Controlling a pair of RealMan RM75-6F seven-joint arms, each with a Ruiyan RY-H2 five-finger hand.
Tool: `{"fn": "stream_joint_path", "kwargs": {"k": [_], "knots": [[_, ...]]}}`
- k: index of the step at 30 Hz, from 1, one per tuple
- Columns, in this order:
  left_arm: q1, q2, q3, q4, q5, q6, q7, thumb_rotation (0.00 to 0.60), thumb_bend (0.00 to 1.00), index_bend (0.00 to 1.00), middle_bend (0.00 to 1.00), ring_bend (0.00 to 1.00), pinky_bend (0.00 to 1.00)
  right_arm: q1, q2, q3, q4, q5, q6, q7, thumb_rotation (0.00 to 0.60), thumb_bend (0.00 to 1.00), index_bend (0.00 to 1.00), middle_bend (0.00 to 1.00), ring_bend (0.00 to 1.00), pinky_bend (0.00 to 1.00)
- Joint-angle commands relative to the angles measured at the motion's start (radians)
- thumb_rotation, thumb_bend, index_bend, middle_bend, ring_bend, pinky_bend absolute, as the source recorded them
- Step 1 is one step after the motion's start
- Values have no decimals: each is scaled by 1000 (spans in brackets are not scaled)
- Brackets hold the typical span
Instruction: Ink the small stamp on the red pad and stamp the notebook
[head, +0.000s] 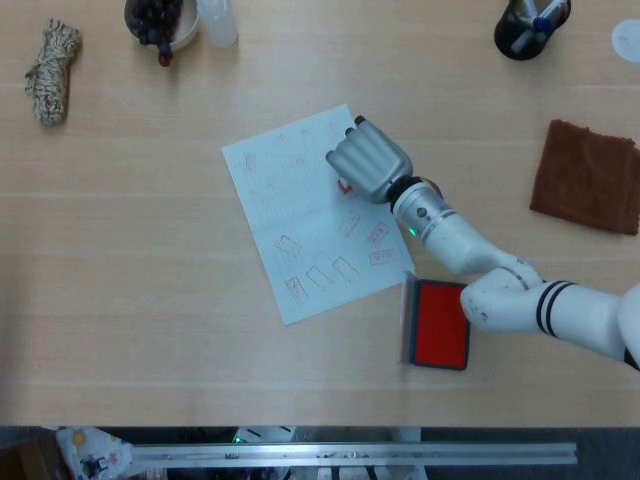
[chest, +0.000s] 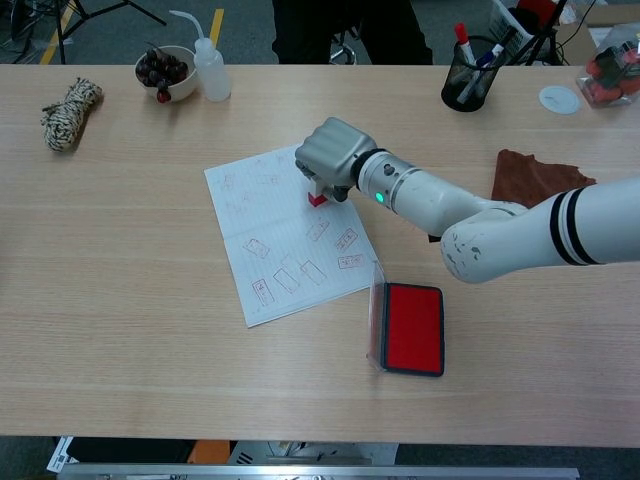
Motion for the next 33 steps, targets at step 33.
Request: {"fn": "stream_joint_path", "kwargs": {"k": [33], "knots": [[4,6,8,-27,32,20,16,600,260,146,175,188,150,-169,405,-90,-480,-85,173,32,600,420,781,605,453,361]]}}
